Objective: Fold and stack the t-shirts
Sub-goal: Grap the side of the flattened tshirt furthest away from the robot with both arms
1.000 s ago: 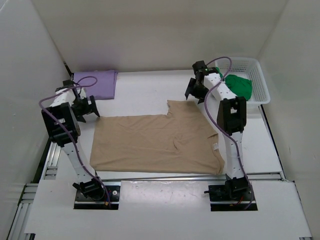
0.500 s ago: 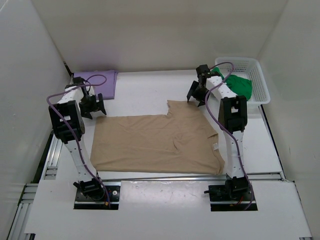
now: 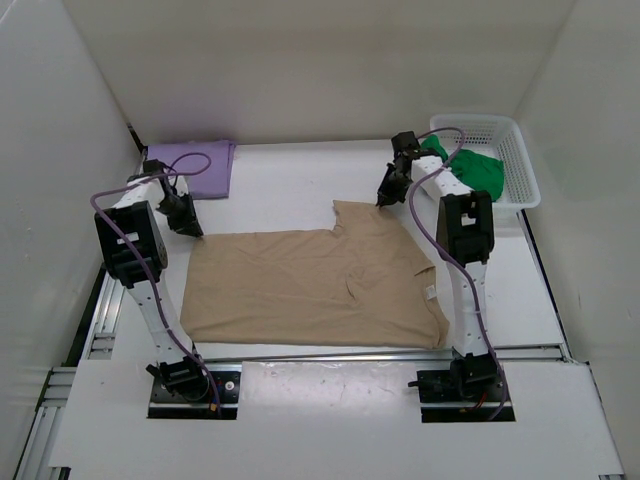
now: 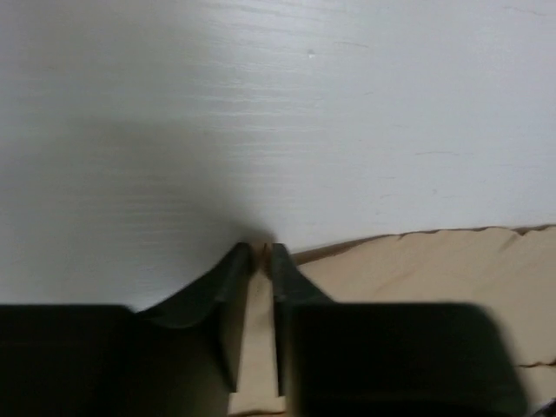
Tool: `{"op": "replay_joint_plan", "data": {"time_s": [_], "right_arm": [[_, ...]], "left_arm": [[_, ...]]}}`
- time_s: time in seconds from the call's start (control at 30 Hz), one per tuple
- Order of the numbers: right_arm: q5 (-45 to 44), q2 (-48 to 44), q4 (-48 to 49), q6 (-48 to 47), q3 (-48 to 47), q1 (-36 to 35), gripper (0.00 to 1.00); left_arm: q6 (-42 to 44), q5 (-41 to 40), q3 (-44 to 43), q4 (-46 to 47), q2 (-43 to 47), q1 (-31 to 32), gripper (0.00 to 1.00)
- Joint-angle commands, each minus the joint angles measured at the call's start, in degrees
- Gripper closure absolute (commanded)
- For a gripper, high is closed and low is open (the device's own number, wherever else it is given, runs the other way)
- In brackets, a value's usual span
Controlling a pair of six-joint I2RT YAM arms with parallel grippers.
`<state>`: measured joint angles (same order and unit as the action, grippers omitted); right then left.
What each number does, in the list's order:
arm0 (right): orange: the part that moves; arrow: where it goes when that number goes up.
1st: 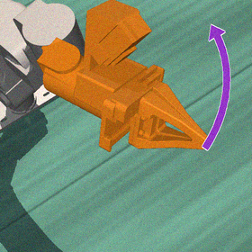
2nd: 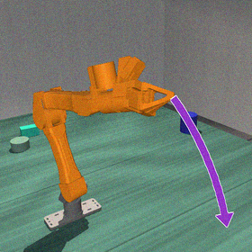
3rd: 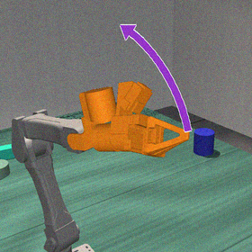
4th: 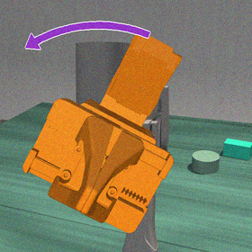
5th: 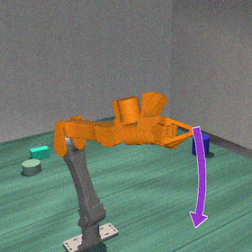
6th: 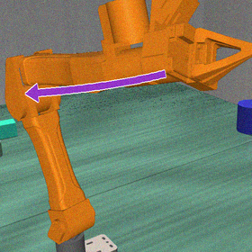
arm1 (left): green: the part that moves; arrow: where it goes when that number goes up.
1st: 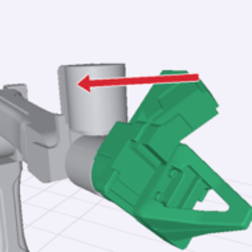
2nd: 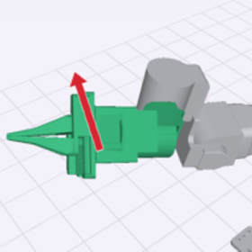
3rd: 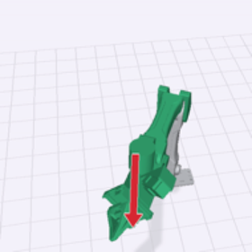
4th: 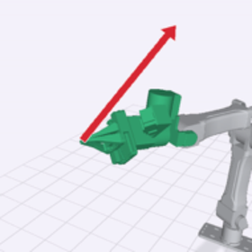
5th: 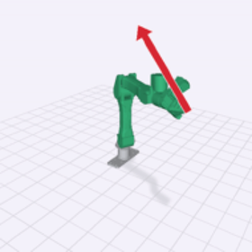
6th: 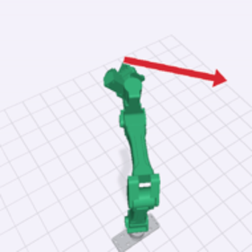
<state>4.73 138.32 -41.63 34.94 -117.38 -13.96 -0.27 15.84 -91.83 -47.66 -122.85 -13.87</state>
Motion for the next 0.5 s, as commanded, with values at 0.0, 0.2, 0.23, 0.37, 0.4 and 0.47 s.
{"op": "replay_joint_plan", "data": {"time_s": [0.0, 0.2, 0.23, 0.37, 0.4, 0.47], "right_arm": [[0.28, -3.31, -0.21, -1.01, 3.12, -0.28, 0.94], [1.6, -8.58, -0.21, -1.01, 7.51, -0.8, 1.0], [1.6, -9.64, -0.21, -1.01, 8.22, -0.81, 1.0], [-0.33, -19.72, 0.32, -1.54, 13.56, -2.74, 1.0], [-0.86, -21.93, 0.32, -2.06, 15.32, -3.44, 1.0], [-2.44, -28.76, 0.85, -2.07, 22.06, -4.06, 1.0]], "left_arm": [[0.27, 4.47, 2.8, -2.26, -2.75, 0.51, 0.78], [0.27, 5.17, 4.47, -2.26, 0.93, 0.51, 0.9], [0.27, 5.17, 4.47, -2.26, 1.9, 0.51, 0.9], [0.27, 2.9, 5.0, -2.26, 8.92, 0.51, 0.9], [0.27, 1.84, 6.39, -2.26, 12.33, 1.12, 0.9], [0.27, -1.49, 8.33, -2.26, 15.78, 1.12, 0.9]]}}
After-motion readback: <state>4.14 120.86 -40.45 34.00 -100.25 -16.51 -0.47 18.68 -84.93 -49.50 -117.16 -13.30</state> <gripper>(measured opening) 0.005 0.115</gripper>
